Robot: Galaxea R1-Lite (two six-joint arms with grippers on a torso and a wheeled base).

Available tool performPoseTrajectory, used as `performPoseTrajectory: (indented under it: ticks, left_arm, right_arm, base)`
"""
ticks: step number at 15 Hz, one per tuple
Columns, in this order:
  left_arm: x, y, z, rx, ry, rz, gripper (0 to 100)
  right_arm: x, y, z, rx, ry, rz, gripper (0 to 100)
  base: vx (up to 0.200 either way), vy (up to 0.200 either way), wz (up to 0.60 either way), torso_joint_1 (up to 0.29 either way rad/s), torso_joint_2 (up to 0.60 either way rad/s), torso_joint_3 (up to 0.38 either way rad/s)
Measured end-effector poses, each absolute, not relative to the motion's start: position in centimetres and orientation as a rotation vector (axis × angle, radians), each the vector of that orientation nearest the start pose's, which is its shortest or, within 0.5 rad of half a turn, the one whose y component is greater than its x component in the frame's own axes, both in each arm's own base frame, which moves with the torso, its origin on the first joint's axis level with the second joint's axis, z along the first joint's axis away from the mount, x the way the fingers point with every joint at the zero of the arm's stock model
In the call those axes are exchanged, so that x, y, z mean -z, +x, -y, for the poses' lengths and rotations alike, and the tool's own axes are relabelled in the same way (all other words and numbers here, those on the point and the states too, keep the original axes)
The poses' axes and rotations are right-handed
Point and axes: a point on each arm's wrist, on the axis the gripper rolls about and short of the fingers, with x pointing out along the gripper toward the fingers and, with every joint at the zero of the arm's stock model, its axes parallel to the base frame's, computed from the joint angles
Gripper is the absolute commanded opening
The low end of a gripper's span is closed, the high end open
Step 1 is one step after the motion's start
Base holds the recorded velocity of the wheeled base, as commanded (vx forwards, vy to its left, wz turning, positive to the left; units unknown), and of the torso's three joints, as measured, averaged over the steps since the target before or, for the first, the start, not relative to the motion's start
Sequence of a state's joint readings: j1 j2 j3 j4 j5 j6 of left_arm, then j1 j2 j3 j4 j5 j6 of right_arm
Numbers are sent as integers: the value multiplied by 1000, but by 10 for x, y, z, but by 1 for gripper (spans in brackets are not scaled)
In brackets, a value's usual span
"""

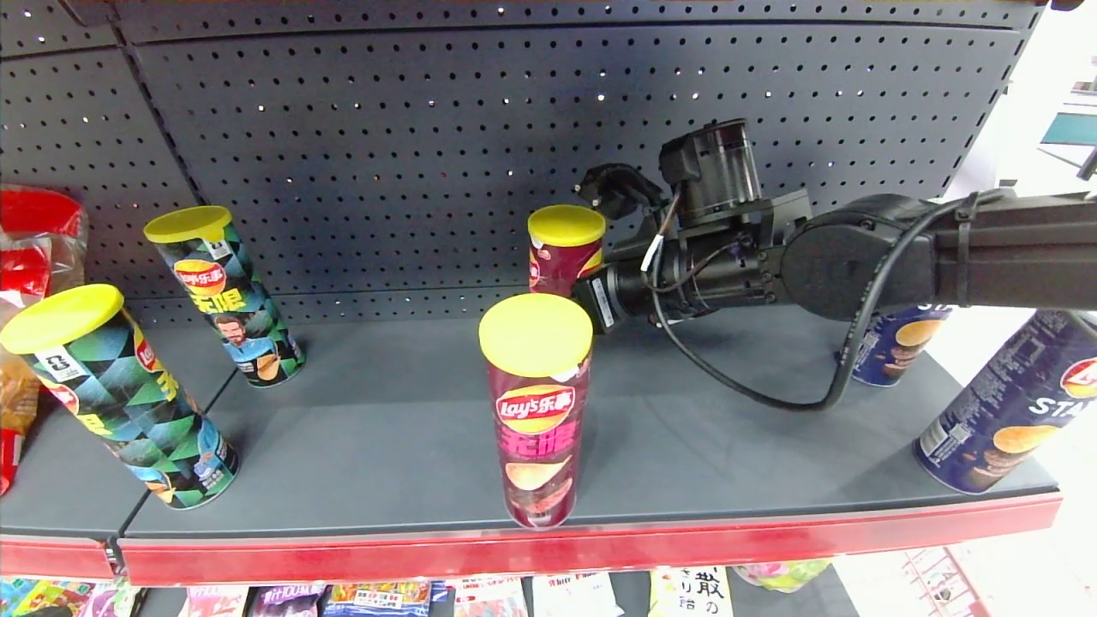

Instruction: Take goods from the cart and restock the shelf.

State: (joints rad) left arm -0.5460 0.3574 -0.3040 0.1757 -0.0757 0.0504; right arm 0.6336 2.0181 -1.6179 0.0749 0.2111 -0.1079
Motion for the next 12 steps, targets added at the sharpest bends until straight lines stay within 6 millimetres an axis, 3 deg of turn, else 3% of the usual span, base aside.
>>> performPoseTrajectory:
  ticks: [3,7,12]
  left_arm:
    - [-148,-3,0,624,103,-211,100]
    - [-149,-3,0,625,103,-210,100]
    - [-151,0,2,624,106,-225,100]
  right_arm:
    - [-227,317,-234,-824,-196,-459,100]
    - [-230,305,-198,-722,-185,-489,100]
    - [-238,262,-161,-670,-184,-499,100]
  base:
    - [0,0,0,0,0,0]
    - [0,0,0,0,0,0]
    - [0,0,0,0,0,0]
